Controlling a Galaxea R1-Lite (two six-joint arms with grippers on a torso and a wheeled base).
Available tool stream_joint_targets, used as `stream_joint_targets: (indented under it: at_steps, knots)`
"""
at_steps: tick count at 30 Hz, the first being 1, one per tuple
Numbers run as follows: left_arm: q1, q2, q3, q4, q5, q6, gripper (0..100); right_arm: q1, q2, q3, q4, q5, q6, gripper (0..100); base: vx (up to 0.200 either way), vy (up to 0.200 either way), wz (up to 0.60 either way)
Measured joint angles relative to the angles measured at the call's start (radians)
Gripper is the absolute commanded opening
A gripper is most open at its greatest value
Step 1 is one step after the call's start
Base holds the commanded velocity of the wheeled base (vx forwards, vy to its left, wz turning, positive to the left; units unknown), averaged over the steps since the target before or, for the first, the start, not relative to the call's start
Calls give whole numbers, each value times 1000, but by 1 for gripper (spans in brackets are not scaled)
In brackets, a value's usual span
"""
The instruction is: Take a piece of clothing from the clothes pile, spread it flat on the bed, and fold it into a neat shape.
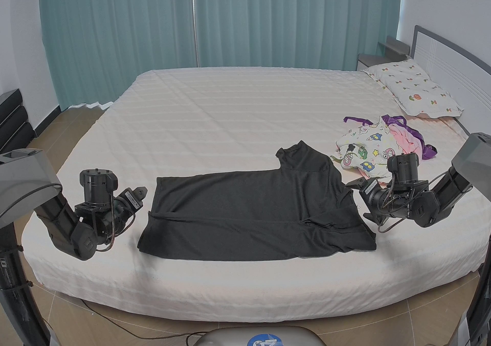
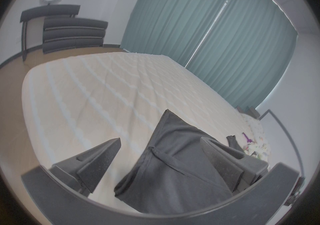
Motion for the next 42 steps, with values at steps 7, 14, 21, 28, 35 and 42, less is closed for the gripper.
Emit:
stream_joint_targets:
  at_steps: [7, 14, 21, 28, 35, 42]
  knots:
    - [-11, -39, 61, -5, -88, -91, 100, 15, 5, 41, 4, 1, 1, 100, 200, 0, 0]
    - [-24, -33, 69, -7, -97, -126, 100, 37, 14, 65, 16, 0, 0, 100, 114, 0, 0]
    - [-52, 7, 71, -10, -96, -150, 100, 58, 14, 91, 96, -9, -44, 100, 0, 0, 0]
    - [-77, 24, 74, -10, -101, -204, 100, 78, -1, 117, 114, -5, -61, 100, 0, 0, 0]
    - [-87, 46, 76, -10, -102, -205, 100, 104, 5, 138, 109, -16, -61, 100, 0, 0, 0]
    - [-89, 72, 76, -12, -104, -210, 100, 107, 32, 142, 66, -25, -33, 100, 0, 0, 0]
